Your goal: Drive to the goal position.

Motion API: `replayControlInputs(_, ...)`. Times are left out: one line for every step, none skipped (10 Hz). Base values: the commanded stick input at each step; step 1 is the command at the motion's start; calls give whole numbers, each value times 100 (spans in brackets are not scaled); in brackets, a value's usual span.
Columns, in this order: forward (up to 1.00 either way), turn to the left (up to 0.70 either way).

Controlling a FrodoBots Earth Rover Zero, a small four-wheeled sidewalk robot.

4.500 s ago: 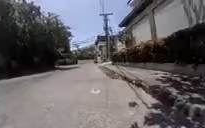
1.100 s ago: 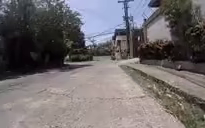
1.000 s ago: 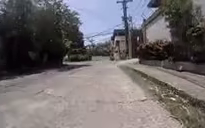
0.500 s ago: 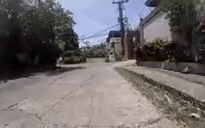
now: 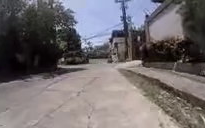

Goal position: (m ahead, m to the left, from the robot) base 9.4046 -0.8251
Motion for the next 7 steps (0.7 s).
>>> replayControlInputs(100, 6)
replayControlInputs(100, -11)
replayControlInputs(100, -32)
replayControlInputs(100, -20)
replayControlInputs(100, 6)
replayControlInputs(100, 6)
replayControlInputs(100, 6)
